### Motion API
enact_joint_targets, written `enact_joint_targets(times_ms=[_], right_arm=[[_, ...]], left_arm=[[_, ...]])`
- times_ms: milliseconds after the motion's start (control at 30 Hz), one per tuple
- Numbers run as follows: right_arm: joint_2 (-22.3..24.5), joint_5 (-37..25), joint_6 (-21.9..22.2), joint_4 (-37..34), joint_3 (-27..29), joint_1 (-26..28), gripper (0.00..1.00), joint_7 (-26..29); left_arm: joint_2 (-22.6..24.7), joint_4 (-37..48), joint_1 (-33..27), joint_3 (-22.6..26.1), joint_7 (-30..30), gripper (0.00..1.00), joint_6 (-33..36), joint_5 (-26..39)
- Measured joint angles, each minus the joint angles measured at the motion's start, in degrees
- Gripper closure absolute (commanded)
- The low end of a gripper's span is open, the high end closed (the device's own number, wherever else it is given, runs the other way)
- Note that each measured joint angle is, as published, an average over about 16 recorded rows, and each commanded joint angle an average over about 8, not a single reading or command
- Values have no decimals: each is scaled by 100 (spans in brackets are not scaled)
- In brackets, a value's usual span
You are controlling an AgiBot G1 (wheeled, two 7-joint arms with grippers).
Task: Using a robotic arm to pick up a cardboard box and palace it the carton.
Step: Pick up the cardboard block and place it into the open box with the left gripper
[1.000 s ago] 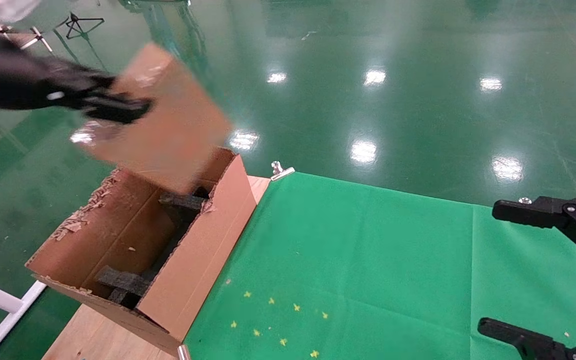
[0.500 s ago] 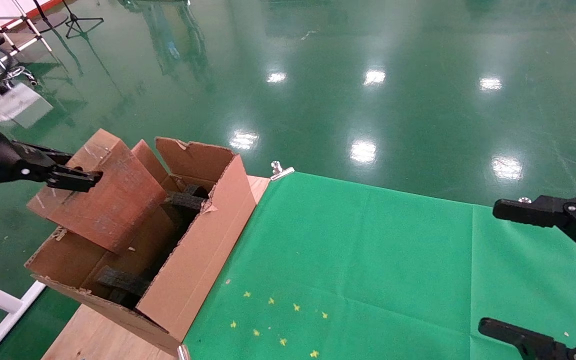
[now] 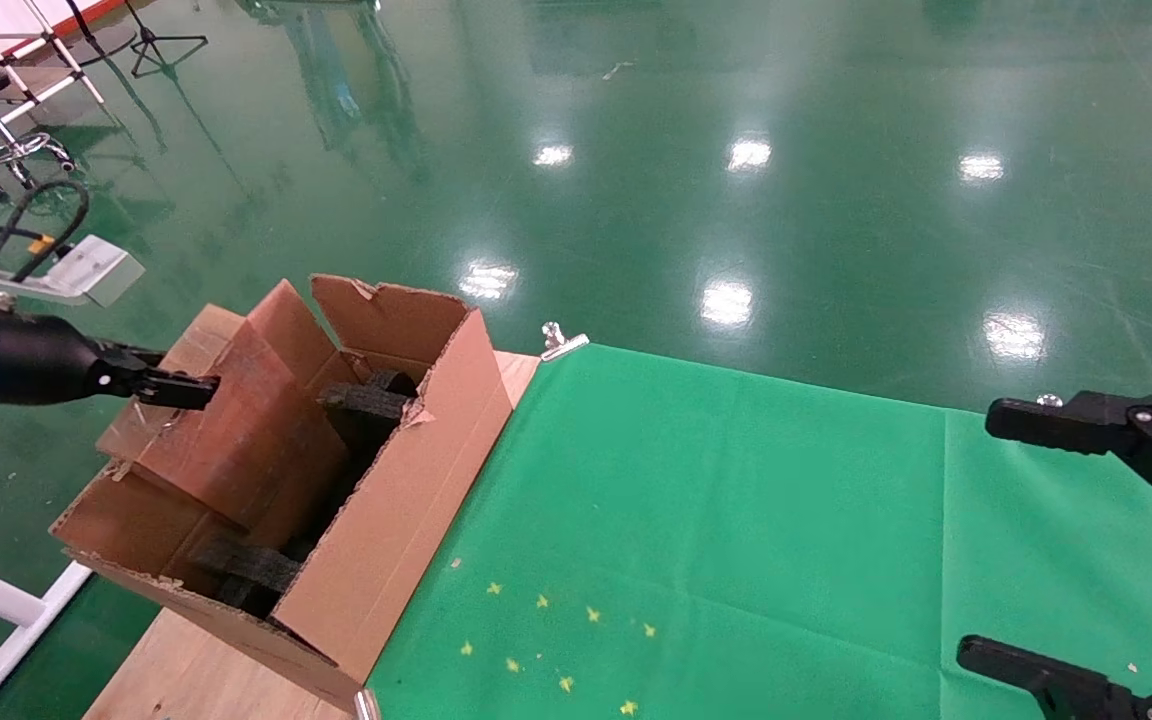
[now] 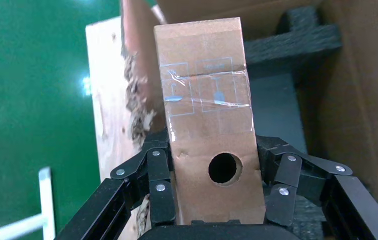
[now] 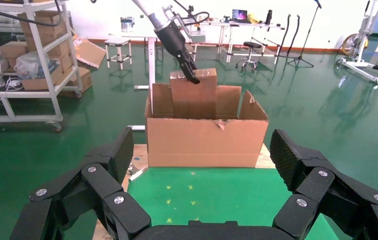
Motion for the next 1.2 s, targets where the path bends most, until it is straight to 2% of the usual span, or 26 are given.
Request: enact_joint_targets(times_ms=[567, 967, 1000, 1200], right_arm=[[2, 3, 2, 0, -4, 1, 0, -2], [3, 5, 3, 0, -7, 2, 0, -4], [3, 5, 3, 0, -7, 2, 0, -4], [4, 7, 4, -1, -8, 1, 0, -4]], left_arm=[[980, 1969, 133, 144, 515, 100, -619, 252], [1638, 2892, 284, 261, 127, 100, -1075, 410], [1677, 2940, 289, 275, 89, 93, -1111, 429], [1828, 3102, 296, 349, -50, 18, -1259, 529]])
